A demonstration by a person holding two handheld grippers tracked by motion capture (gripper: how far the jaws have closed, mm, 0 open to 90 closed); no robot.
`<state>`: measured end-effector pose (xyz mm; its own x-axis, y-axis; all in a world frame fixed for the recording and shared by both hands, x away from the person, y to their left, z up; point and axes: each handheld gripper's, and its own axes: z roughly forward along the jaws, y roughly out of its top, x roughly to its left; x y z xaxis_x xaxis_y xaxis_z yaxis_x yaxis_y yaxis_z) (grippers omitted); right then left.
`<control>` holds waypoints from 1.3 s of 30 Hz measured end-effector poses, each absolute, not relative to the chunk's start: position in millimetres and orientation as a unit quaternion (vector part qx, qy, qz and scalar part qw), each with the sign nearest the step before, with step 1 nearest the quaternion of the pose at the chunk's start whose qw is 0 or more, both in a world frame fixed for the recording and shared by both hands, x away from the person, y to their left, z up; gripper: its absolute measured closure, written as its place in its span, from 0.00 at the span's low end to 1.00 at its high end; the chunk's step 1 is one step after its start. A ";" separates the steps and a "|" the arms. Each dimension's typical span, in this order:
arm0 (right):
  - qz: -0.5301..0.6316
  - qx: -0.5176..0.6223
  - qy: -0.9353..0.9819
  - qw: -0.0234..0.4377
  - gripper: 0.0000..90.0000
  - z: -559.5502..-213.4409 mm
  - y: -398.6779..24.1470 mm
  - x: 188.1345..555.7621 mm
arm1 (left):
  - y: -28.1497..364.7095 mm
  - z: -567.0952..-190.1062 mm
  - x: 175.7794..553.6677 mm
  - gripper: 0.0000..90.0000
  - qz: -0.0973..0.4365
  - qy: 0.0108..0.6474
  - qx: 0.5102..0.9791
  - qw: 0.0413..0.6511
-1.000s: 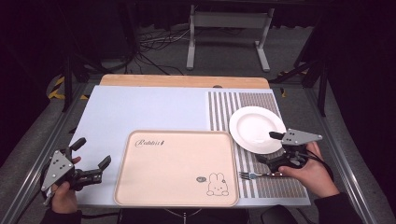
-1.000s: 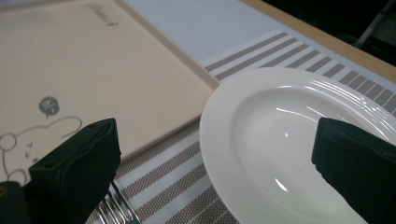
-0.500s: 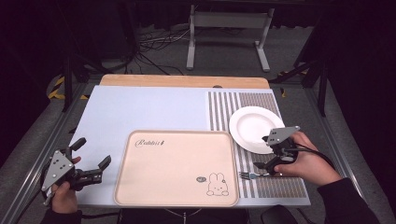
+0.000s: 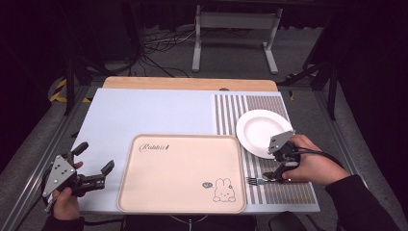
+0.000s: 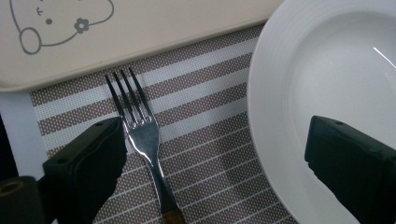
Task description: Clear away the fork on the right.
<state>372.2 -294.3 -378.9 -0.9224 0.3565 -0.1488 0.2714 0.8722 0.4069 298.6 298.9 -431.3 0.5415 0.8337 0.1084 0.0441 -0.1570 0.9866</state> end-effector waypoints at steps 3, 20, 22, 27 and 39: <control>0.182 0.154 0.966 0.104 0.09 -378.9 -294.3 371.7 | 299.0 -431.2 298.7 0.00 0.352 0.324 0.675 0.561; 0.138 0.111 0.982 0.066 0.26 -390.3 -295.6 364.7 | 298.8 -431.2 298.8 0.00 0.352 0.324 0.676 0.560; 0.134 0.106 0.984 0.059 0.29 -391.9 -296.0 363.7 | 298.7 -431.3 298.8 0.00 0.352 0.324 0.676 0.560; 0.118 0.092 0.987 0.053 0.30 -394.1 -296.9 363.0 | 298.9 -431.2 298.8 0.00 0.352 0.325 0.676 0.561; 0.069 0.087 0.994 0.013 0.56 -406.3 -297.9 359.1 | 298.2 -431.7 299.1 0.00 0.351 0.326 0.676 0.560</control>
